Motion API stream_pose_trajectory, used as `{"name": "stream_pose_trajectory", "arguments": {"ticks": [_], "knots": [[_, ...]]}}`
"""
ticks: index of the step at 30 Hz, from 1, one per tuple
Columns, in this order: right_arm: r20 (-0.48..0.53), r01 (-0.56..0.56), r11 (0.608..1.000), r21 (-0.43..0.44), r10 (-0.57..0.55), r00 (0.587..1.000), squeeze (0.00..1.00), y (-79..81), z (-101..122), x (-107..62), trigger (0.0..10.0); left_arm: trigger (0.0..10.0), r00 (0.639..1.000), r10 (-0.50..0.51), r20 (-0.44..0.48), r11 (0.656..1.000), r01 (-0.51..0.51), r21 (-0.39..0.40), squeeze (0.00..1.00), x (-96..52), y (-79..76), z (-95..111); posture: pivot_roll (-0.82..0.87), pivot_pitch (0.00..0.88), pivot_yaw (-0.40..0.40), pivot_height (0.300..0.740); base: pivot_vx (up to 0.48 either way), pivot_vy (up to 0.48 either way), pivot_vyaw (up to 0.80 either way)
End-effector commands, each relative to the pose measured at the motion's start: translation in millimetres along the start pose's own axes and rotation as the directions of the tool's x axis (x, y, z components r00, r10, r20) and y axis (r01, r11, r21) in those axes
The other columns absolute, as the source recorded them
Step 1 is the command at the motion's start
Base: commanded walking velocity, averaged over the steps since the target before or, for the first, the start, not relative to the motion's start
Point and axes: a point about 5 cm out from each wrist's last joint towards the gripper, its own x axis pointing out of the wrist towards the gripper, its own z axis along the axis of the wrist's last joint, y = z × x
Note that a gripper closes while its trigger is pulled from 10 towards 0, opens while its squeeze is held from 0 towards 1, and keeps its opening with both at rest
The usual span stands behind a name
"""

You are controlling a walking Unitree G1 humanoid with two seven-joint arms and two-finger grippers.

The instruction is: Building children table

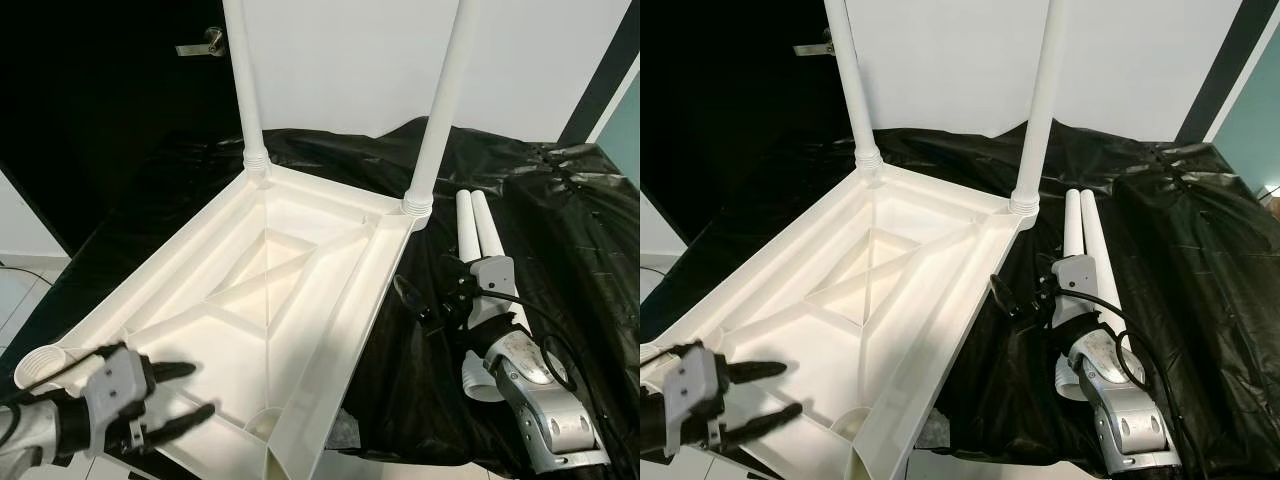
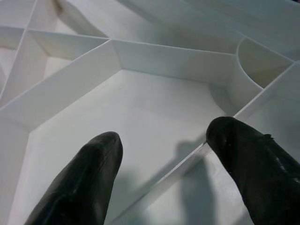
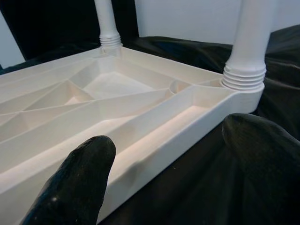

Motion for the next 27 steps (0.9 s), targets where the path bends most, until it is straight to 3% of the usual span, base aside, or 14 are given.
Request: {"name": "stream_pose_trajectory", "arguments": {"ticks": [1, 2, 3, 4, 6, 7, 16, 20, 22, 24, 27], "knots": [[-0.007, -0.007, 1.000, 0.005, 0.007, 1.000, 0.00, 0.3, 0, -2.0, 10.0, 10.0, 0.975, -0.220, -0.042, 0.976, 0.220, -0.006, 0.55, 0.5, -11.6, -5, 0.03, 0.000, -0.031, 0.740, 0.000, 0.000, 0.00], [-0.007, -0.008, 1.000, 0.005, 0.008, 1.000, 0.00, 0.3, 1, -2.1, 10.0, 10.0, 0.972, -0.230, -0.046, 0.973, 0.230, 0.000, 0.40, 0.4, -11.4, -5, 0.03, 0.000, -0.029, 0.740, 0.000, 0.000, 0.00], [-0.007, -0.008, 1.000, 0.005, 0.008, 1.000, 0.00, 0.3, 1, -2.1, 10.0, 10.0, 0.972, -0.230, -0.046, 0.973, 0.230, 0.000, 0.40, 0.4, -11.4, -5, 0.03, 0.000, -0.029, 0.740, 0.000, 0.000, 0.00], [-0.006, -0.007, 1.000, 0.004, 0.007, 1.000, 0.00, -0.2, 2, -2.5, 10.0, 10.0, 0.970, -0.236, -0.052, 0.972, 0.237, 0.003, 0.16, 0.1, -9.6, -4, 0.03, 0.000, -0.026, 0.740, 0.000, 0.000, 0.00], [-0.006, -0.006, 1.000, 0.004, 0.006, 1.000, 0.00, -0.6, 2, -2.8, 10.0, 10.0, 0.969, -0.240, -0.056, 0.971, 0.241, 0.006, 0.16, -0.2, -8.3, -4, 0.03, 0.000, -0.026, 0.740, 0.000, 0.000, 0.00], [-0.002, -0.018, 1.000, 0.003, 0.018, 1.000, 0.00, 0.4, 4, -3.6, 10.0, 10.0, 0.960, -0.265, -0.088, 0.963, 0.268, 0.016, 0.00, -1.8, -5.5, -6, 0.02, 0.000, -0.010, 0.740, 0.000, 0.000, 0.00], [0.032, -0.050, 0.998, 0.031, 0.049, 0.998, 0.00, 3.2, 11, -8.4, 10.0, 10.0, 0.950, -0.285, -0.127, 0.955, 0.292, 0.041, 0.00, -9.9, 5.3, -8, 0.02, 0.000, 0.004, 0.740, 0.000, 0.000, 0.00], [0.032, -0.070, 0.996, 0.050, 0.069, 0.997, 0.00, 12.0, 13, -12.0, 10.0, 10.0, 0.934, -0.300, -0.194, 0.944, 0.320, 0.080, 0.00, -6.3, 8.2, -10, 0.02, 0.000, 0.011, 0.740, 0.000, 0.000, 0.00], [0.034, -0.080, 0.995, 0.057, 0.078, 0.996, 0.00, 15.8, 14, -13.2, 10.0, 10.0, 0.925, -0.304, -0.227, 0.943, 0.327, 0.069, 0.00, -3.7, 9.1, -12, 0.02, 0.000, 0.010, 0.740, 0.000, 0.000, 0.00], [0.033, -0.106, 0.992, 0.067, 0.104, 0.994, 0.00, 23.3, 15, -16.0, 10.0, 10.0, 0.909, -0.300, -0.288, 0.951, 0.310, -0.009, 0.00, 2.0, 13.5, -19, 0.02, 0.000, 0.011, 0.740, 0.000, 0.000, 0.00], [0.029, -0.113, 0.991, 0.070, 0.111, 0.993, 0.00, 25.0, 15, -16.6, 10.0, 10.0, 0.908, -0.285, -0.308, 0.955, 0.296, -0.012, 0.00, 4.1, 15.9, -20, 0.02, 0.000, 0.007, 0.740, 0.000, 0.000, 0.00]]}}
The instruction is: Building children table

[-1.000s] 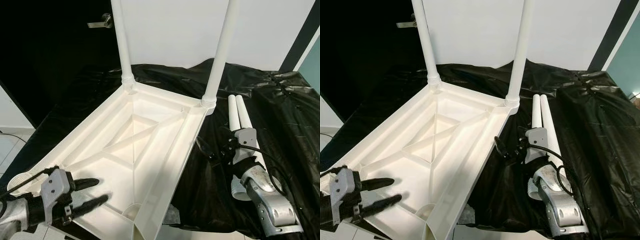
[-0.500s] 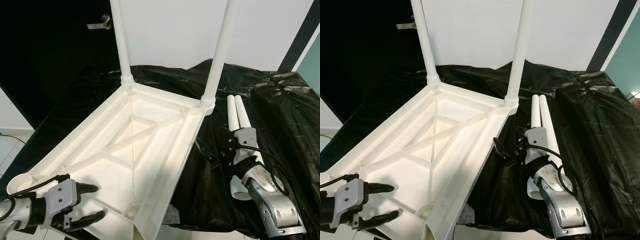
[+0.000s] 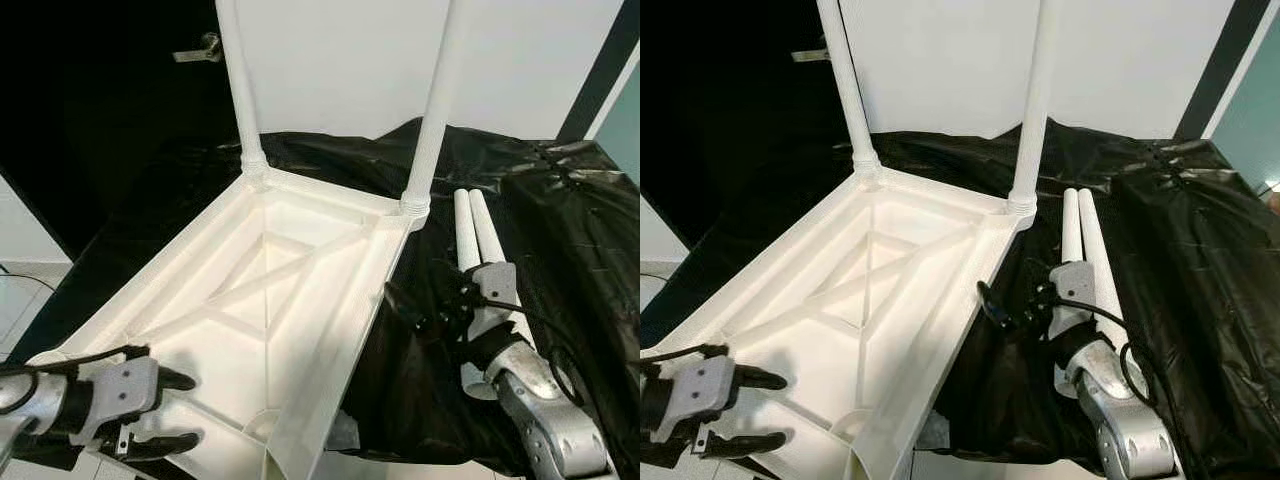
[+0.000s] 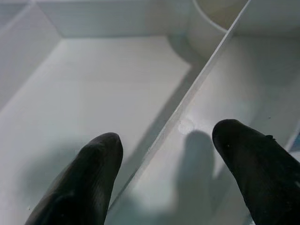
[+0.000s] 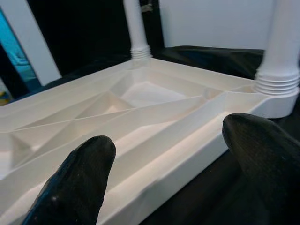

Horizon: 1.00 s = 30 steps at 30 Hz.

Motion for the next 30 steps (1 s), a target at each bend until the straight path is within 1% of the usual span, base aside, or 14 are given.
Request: {"name": "stream_pose_trajectory", "arguments": {"ticks": [1, 3, 4, 5, 6, 7, 8, 9, 15, 19, 24, 25, 27, 30], "knots": [[-0.011, -0.014, 1.000, 0.016, 0.014, 1.000, 0.00, 3.4, 0, -1.9, 10.0, 10.0, 0.996, -0.010, -0.091, 0.997, 0.003, -0.072, 0.00, 7.5, -2.7, -15, 0.03, 0.000, 0.005, 0.740, 0.000, 0.000, 0.00], [-0.014, -0.018, 1.000, 0.020, 0.018, 1.000, 0.00, 4.3, 0, -2.1, 10.0, 10.0, 0.995, 0.020, -0.101, 0.996, -0.029, -0.083, 0.00, 9.7, 0.6, -16, 0.03, 0.000, 0.005, 0.740, 0.000, 0.000, 0.00], [-0.015, -0.022, 1.000, 0.021, 0.022, 1.000, 0.00, 5.1, 1, -2.3, 10.0, 9.5, 0.993, 0.041, -0.109, 0.993, -0.053, -0.104, 0.00, 10.6, 3.5, -18, 0.03, 0.000, 0.003, 0.740, 0.000, 0.000, 0.00], [-0.017, -0.028, 0.999, 0.023, 0.028, 0.999, 0.00, 6.0, 1, -2.4, 10.0, 6.5, 0.992, 0.054, -0.110, 0.990, -0.068, -0.123, 0.00, 11.1, 5.2, -18, 0.03, 0.000, 0.001, 0.740, 0.000, 0.000, 0.00], [-0.017, -0.028, 0.999, 0.023, 0.028, 0.999, 0.00, 6.0, 1, -2.4, 10.0, 6.5, 0.992, 0.054, -0.110, 0.990, -0.068, -0.123, 0.00, 11.1, 5.2, -18, 0.03, 0.000, 0.001, 0.740, 0.000, 0.000, 0.00], [-0.018, -0.031, 0.999, 0.024, 0.032, 0.999, 0.00, 6.5, 1, -2.4, 10.0, 4.6, 0.992, 0.058, -0.109, 0.988, -0.072, -0.133, 0.00, 11.2, 6.0, -18, 0.03, 0.000, 0.001, 0.740, 0.000, 0.000, 0.00], [-0.020, -0.034, 0.999, 0.024, 0.034, 0.999, 0.00, 7.0, 1, -2.4, 10.0, 3.3, 0.992, 0.071, -0.102, 0.984, -0.087, -0.158, 0.00, 11.2, 7.1, -18, 0.04, 0.007, -0.002, 0.740, 0.000, 0.000, 0.00], [-0.024, -0.034, 0.999, 0.024, 0.035, 0.999, 0.00, 7.2, 1, -2.1, 10.0, 0.0, 0.991, 0.100, -0.092, 0.976, -0.116, -0.182, 0.00, 11.1, 8.5, -18, 0.04, 0.015, -0.002, 0.740, 0.000, 0.000, 0.00], [-0.033, -0.035, 0.999, 0.028, 0.036, 0.999, 0.00, 8.7, 1, -1.6, 10.0, 0.0, 0.976, 0.197, -0.087, 0.946, -0.213, -0.245, 0.00, 10.2, 10.2, -18, 0.05, 0.023, -0.003, 0.740, 0.000, 0.000, 0.00], [-0.034, -0.033, 0.999, 0.036, 0.034, 0.999, 0.00, 10.3, 1, 0.0, 10.0, 0.0, 0.948, 0.314, -0.060, 0.897, -0.316, -0.309, 0.00, 10.6, 10.8, -15, 0.06, 0.020, -0.001, 0.740, 0.000, 0.000, 0.00], [-0.034, -0.031, 0.999, 0.042, 0.032, 0.999, 0.00, 11.5, 0, 1.7, 10.0, 0.0, 0.922, 0.385, -0.047, 0.855, -0.375, -0.358, 0.00, 14.5, 7.9, -11, 0.06, 0.017, -0.002, 0.740, 0.000, 0.000, 0.00], [-0.032, -0.030, 0.998, 0.048, 0.032, 0.999, 0.00, 13.0, 0, 3.5, 10.0, 0.0, 0.897, 0.440, -0.037, 0.822, -0.419, -0.385, 0.00, 18.5, 7.1, -6, 0.06, 0.014, -0.003, 0.740, 0.000, 0.000, 0.00], [-0.028, -0.028, 0.998, 0.052, 0.029, 0.999, 0.00, 14.2, 1, 5.4, 10.0, 0.0, 0.875, 0.483, -0.022, 0.793, -0.448, -0.413, 0.00, 20.3, 6.9, 0, 0.07, 0.014, -0.003, 0.740, 0.000, 0.000, 0.00], [-0.024, -0.023, 0.998, 0.056, 0.024, 0.999, 0.00, 14.7, 1, 6.8, 10.0, 0.0, 0.857, 0.516, -0.014, 0.770, -0.471, -0.430, 0.00, 22.0, 6.5, 5, 0.07, 0.011, -0.002, 0.740, 0.000, 0.000, 0.00]]}}
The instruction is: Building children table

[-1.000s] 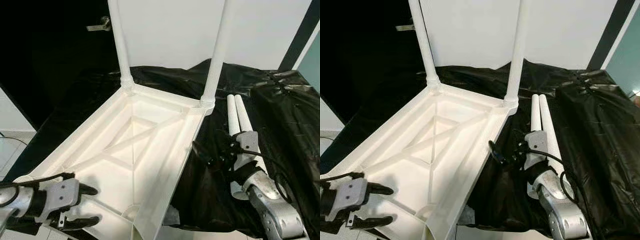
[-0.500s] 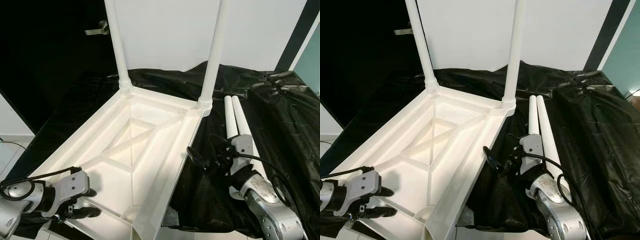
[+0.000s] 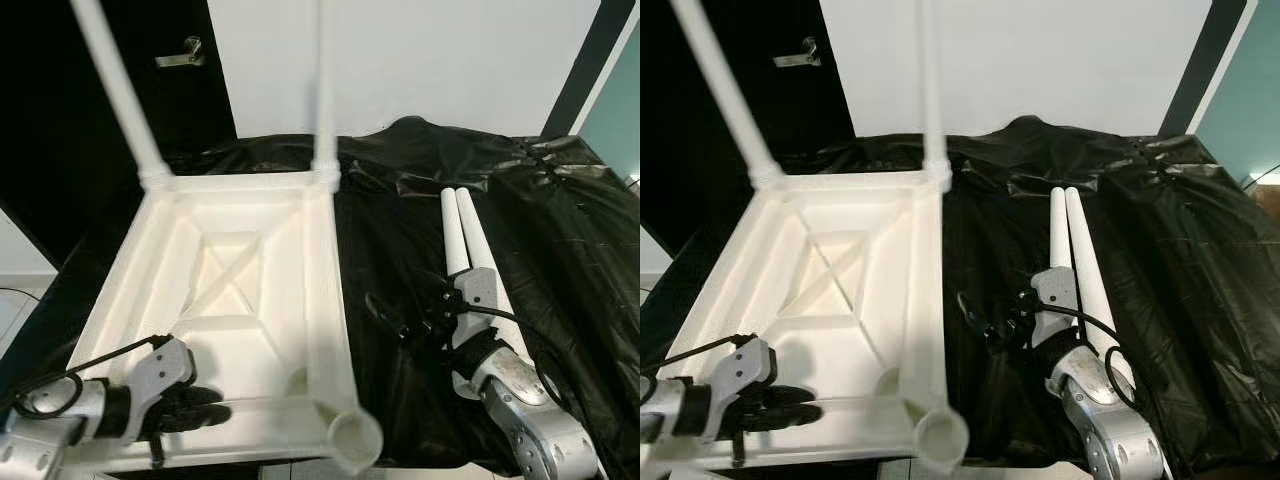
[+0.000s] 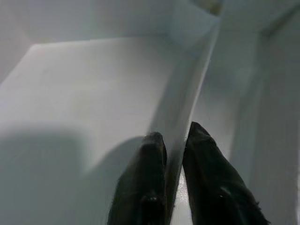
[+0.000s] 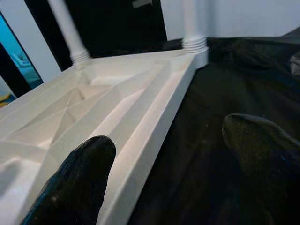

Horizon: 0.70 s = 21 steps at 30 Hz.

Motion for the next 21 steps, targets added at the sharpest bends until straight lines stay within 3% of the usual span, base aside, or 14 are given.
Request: {"name": "stream_pose_trajectory", "arguments": {"ticks": [1, 6, 7, 8, 13, 14, 15, 16, 18, 21], "knots": [[-0.015, 0.005, 1.000, 0.004, -0.005, 1.000, 0.00, 0.4, -2, 1.1, 10.0, 0.0, 0.912, 0.409, 0.006, 0.911, -0.409, -0.050, 0.00, -8.3, 19.3, -1, 0.07, 0.010, 0.000, 0.740, 0.000, 0.000, 0.00], [-0.008, 0.026, 1.000, 0.009, -0.026, 1.000, 0.00, 1.7, -3, 2.7, 10.0, 0.0, 0.887, 0.458, 0.055, 0.886, -0.452, -0.100, 0.00, 0.8, 9.6, 7, 0.07, 0.000, 0.010, 0.740, 0.000, 0.000, 0.00], [-0.007, 0.032, 0.999, 0.012, -0.032, 0.999, 0.00, 2.0, -3, 3.2, 10.0, 4.2, 0.884, 0.462, 0.071, 0.885, -0.454, -0.106, 0.00, 4.3, 8.4, 9, 0.07, 0.000, 0.010, 0.740, 0.000, 0.000, 0.00], [-0.009, 0.035, 0.999, 0.014, -0.035, 0.999, 0.00, 2.2, -4, 3.9, 10.0, 10.0, 0.883, 0.462, 0.089, 0.886, -0.454, -0.096, 0.00, 8.7, 9.1, 13, 0.07, 0.000, 0.013, 0.740, 0.000, 0.000, 0.00], [-0.010, 0.039, 0.999, 0.013, -0.039, 0.999, 0.00, 2.5, -6, 5.5, 10.0, 10.0, 0.876, 0.470, 0.107, 0.882, -0.467, -0.058, 0.00, 16.1, 13.2, 21, 0.07, 0.000, 0.019, 0.740, 0.000, 0.000, 0.00], [-0.011, 0.042, 0.999, 0.009, -0.042, 0.999, 0.00, 2.0, -6, 6.2, 10.0, 10.0, 0.872, 0.471, 0.133, 0.882, -0.469, -0.046, 0.27, 17.9, 15.5, 26, 0.06, 0.000, 0.025, 0.740, 0.000, 0.000, 0.00], [-0.011, 0.042, 0.999, 0.009, -0.042, 0.999, 0.00, 2.0, -6, 6.2, 10.0, 10.0, 0.872, 0.471, 0.133, 0.882, -0.469, -0.046, 0.27, 17.9, 15.5, 26, 0.06, 0.000, 0.025, 0.740, 0.000, 0.000, 0.00], [-0.021, 0.079, 0.997, 0.009, -0.078, 0.997, 0.00, -1.5, -9, 7.8, 10.0, 10.0, 0.843, 0.487, 0.230, 0.869, -0.494, -0.029, 1.00, 20.4, 20.5, 43, 0.05, 0.000, 0.034, 0.740, 0.000, 0.000, 0.00], [-0.025, 0.113, 0.994, 0.010, -0.113, 0.993, 0.00, -3.5, -12, 8.6, 10.0, 10.0, 0.821, 0.481, 0.309, 0.865, -0.502, -0.010, 1.00, 20.4, 21.8, 56, 0.05, 0.000, 0.037, 0.740, 0.000, 0.000, 0.00], [-0.024, 0.127, 0.992, 0.007, -0.127, 0.992, 0.00, -3.8, -12, 8.9, 10.0, 10.0, 0.813, 0.473, 0.338, 0.863, -0.505, 0.007, 1.00, 20.0, 21.3, 62, 0.05, 0.000, 0.038, 0.740, 0.000, 0.000, 0.00]]}}
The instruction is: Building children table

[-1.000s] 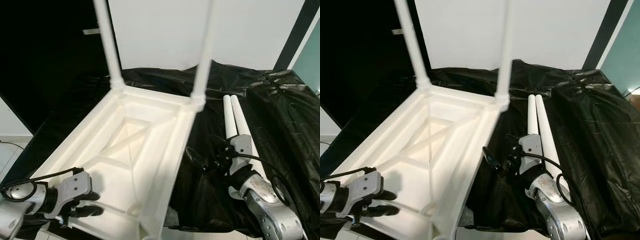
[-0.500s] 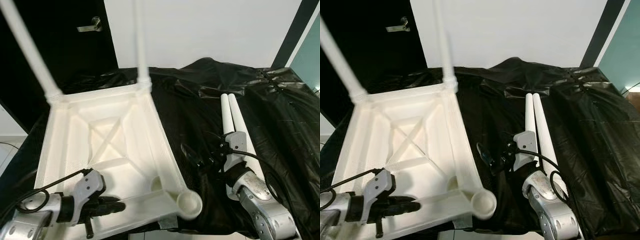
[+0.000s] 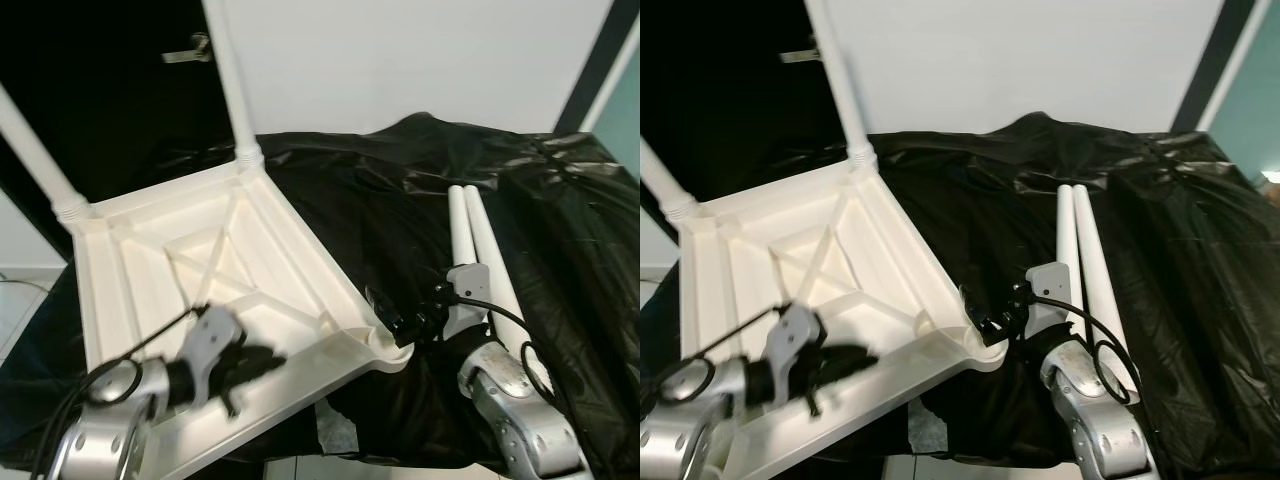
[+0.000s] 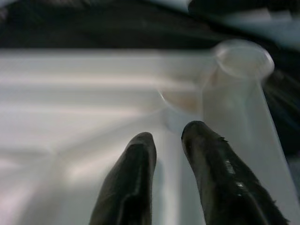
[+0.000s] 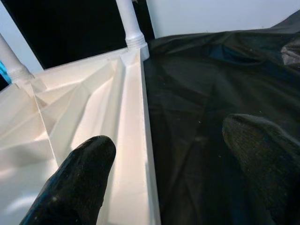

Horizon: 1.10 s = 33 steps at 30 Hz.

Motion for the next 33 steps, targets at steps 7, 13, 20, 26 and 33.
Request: {"name": "stream_pose_trajectory", "arguments": {"ticks": [7, 13, 20, 26, 33], "knots": [[0.042, 0.115, 0.993, 0.007, -0.115, 0.992, 0.00, -3.4, 3, 5.3, 10.0, 10.0, 0.984, 0.129, 0.124, 0.991, -0.124, -0.050, 0.00, -1.8, 6.8, 12, 0.04, 0.000, 0.042, 0.740, 0.000, 0.000, 0.00], [0.083, 0.313, 0.950, -0.006, -0.311, 0.947, 0.00, -21.5, 10, 4.6, 10.0, 10.0, 0.967, 0.102, 0.233, 0.995, -0.100, -0.022, 0.00, 0.5, 7.3, 30, 0.03, 0.000, 0.034, 0.740, 0.000, 0.000, 0.00], [0.068, 0.487, 0.873, -0.033, -0.484, 0.872, 0.00, -48.6, 13, 1.2, 10.0, 10.0, 0.937, 0.136, 0.321, 0.991, -0.134, -0.028, 0.00, 18.5, 6.3, 50, 0.02, 0.000, 0.017, 0.740, 0.000, 0.000, 0.00], [0.054, 0.534, 0.844, -0.051, -0.532, 0.845, 0.00, -67.5, 13, 7.1, 10.0, 10.0, 0.924, 0.172, 0.343, 0.985, -0.165, -0.050, 0.00, 43.4, 7.8, 49, 0.00, 0.000, -0.002, 0.740, 0.000, 0.000, 0.00], [0.069, 0.569, 0.818, -0.084, -0.565, 0.822, 0.00, -75.5, 13, 8.4, 10.0, 10.0, 0.911, 0.227, 0.344, 0.974, -0.207, -0.095, 0.00, 58.9, 14.0, 41, -0.01, 0.000, -0.002, 0.740, 0.000, 0.000, 0.00]]}}
